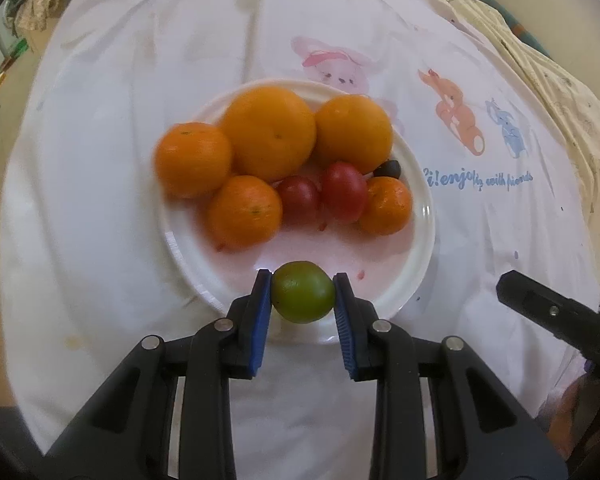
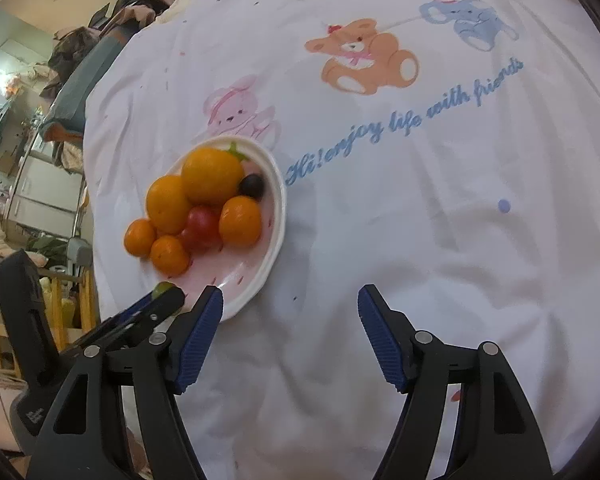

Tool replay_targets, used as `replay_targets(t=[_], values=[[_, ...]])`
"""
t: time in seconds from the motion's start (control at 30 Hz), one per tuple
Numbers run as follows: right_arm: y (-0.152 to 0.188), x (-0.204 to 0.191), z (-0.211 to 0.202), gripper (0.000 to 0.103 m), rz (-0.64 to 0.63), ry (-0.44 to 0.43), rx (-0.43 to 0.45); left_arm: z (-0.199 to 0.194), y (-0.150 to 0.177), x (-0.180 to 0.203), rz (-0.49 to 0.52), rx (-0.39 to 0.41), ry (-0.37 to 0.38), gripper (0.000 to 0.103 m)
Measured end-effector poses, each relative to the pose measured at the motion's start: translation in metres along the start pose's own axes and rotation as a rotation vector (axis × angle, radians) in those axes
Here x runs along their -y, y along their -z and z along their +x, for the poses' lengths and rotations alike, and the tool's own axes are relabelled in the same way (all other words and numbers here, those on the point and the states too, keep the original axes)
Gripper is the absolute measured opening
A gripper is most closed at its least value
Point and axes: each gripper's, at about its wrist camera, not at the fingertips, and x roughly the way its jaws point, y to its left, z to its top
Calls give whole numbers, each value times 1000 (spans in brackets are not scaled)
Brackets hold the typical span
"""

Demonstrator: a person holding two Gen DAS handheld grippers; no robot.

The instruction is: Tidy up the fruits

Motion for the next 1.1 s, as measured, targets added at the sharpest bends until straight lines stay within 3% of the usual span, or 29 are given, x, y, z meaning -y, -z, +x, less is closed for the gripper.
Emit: replay_targets(t=[0.27, 0.43, 0.47, 0.57, 0.6, 0.8, 0.87, 0.93, 1.1], values=[[-11, 5, -11, 73, 32, -39, 27, 22, -10, 10, -38, -15, -2, 27], [-14, 7, -16, 73, 45, -44, 41, 33, -13, 13, -29, -43, -46, 27], [-14, 7, -16, 73, 48, -45, 41, 33, -13, 12, -33, -48, -39, 31], [-15, 9, -17, 73, 51, -46, 41, 29, -13, 12, -37, -50, -17, 80], [-15, 9, -18, 73, 49, -47, 43, 26, -12, 13, -34, -43, -29, 86], [-15, 5, -30, 73, 23, -56, 78, -4, -2, 11, 12, -31, -32, 86], [-14, 2, -34, 82, 6, -56, 89, -21, 5, 6, 51, -10, -47, 86], [-11, -4, -39, 91, -36, -42, 110, -41, 13, -1, 89, 19, -59, 86], [4, -24, -53, 92, -137, -6, 168, -96, 29, -24, 119, 155, -114, 86]])
